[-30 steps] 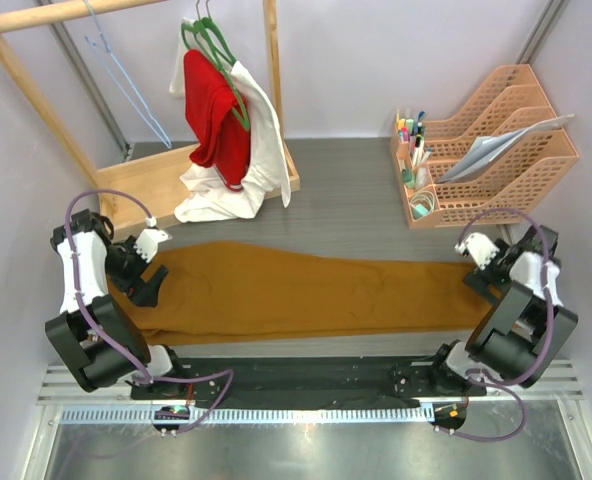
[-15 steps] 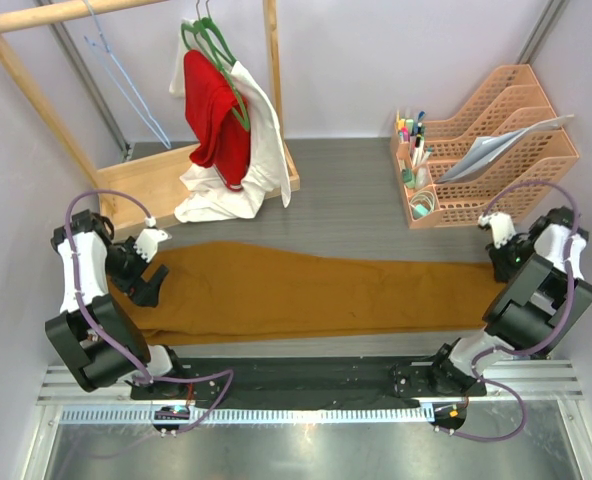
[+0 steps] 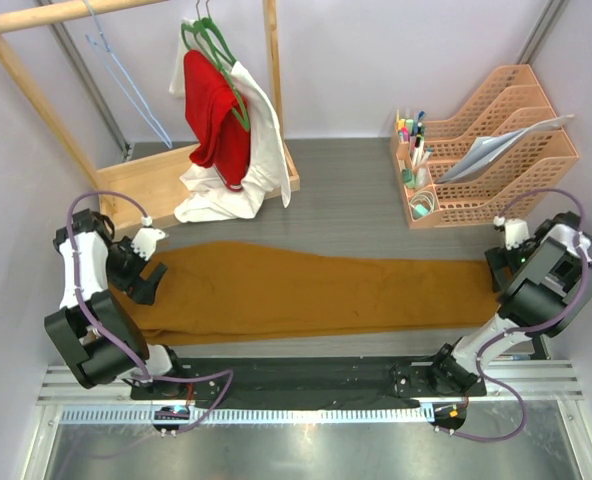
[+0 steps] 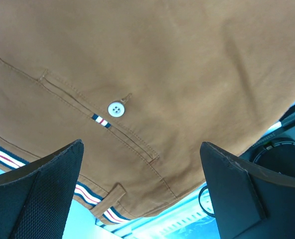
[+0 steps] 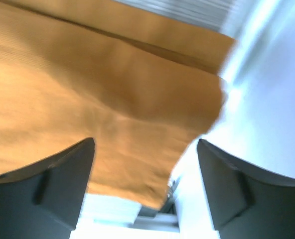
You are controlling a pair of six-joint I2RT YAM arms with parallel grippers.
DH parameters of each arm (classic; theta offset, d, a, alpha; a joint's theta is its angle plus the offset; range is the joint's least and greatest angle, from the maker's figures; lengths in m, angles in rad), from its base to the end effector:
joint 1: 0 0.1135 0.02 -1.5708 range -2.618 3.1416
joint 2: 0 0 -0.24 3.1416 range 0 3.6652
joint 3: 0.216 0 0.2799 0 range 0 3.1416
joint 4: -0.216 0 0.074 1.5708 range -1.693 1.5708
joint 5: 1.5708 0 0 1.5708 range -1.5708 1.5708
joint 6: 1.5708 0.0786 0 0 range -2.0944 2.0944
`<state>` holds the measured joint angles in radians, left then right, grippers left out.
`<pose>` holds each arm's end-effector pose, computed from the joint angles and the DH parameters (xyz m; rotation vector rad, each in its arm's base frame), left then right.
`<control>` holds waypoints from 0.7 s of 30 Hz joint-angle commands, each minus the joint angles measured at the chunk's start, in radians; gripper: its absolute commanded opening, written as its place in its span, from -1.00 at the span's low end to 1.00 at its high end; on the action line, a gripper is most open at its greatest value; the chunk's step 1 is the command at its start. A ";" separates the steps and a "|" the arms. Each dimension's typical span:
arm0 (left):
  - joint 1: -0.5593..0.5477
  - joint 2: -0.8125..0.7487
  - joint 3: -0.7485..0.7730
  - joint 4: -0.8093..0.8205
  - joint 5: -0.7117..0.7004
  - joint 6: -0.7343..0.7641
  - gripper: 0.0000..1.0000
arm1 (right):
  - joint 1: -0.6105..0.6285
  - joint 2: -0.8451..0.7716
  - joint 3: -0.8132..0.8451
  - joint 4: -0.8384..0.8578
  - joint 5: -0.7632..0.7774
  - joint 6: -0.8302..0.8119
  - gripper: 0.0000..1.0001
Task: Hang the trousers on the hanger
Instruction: Fold the trousers
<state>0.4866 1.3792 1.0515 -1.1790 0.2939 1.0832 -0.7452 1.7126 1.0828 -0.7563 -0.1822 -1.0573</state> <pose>0.2422 0.1024 0.1690 0.8594 2.7483 -0.2363 0.2581 -0.2187 0.0898 -0.4724 2.8455 -0.0459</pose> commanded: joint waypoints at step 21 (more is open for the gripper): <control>-0.002 -0.006 -0.007 0.039 -0.015 -0.017 1.00 | -0.129 0.329 0.344 -0.368 -0.069 0.249 -0.16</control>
<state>0.4866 1.4059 1.0424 -1.1336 0.2543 1.0546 -0.8268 2.0037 1.3495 -1.0458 -0.1829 -0.8528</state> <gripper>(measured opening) 0.996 0.661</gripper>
